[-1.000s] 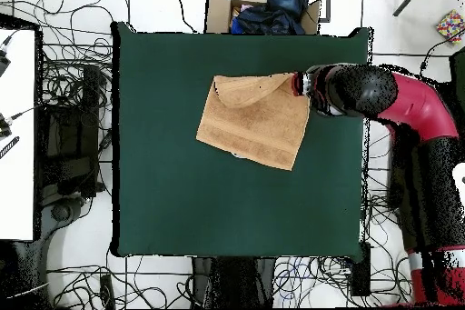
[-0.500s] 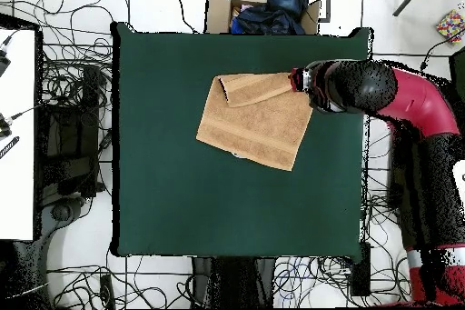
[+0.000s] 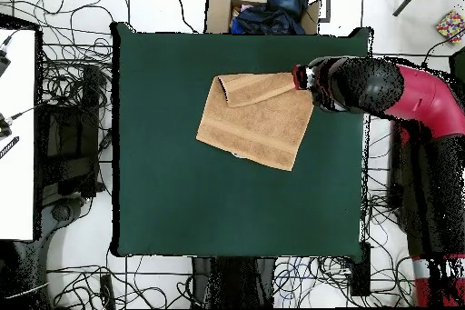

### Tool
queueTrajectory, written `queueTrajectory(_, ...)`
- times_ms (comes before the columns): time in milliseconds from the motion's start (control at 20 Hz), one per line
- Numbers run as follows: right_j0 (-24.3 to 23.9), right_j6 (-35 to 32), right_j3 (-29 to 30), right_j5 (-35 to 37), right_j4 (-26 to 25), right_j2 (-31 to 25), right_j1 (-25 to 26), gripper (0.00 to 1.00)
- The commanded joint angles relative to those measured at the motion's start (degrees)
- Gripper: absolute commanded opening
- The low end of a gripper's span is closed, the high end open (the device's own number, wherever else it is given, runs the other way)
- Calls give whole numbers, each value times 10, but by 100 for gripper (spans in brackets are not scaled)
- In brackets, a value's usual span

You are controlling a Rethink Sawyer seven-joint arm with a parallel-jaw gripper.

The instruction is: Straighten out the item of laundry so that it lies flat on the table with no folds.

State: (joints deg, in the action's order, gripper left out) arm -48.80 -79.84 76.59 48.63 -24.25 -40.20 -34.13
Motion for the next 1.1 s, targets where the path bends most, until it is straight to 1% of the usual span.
queueTrajectory(50,34,-14,127,10,9,2,-66,100)
queueTrajectory(200,48,-55,162,-15,15,6,-82,100)
queueTrajectory(400,69,-105,187,-48,22,21,-93,100)
queueTrajectory(650,115,-187,193,-101,15,78,-106,100)
queueTrajectory(700,121,-196,191,-99,21,88,-103,100)
queueTrajectory(1100,142,-172,177,-115,49,115,-85,100)
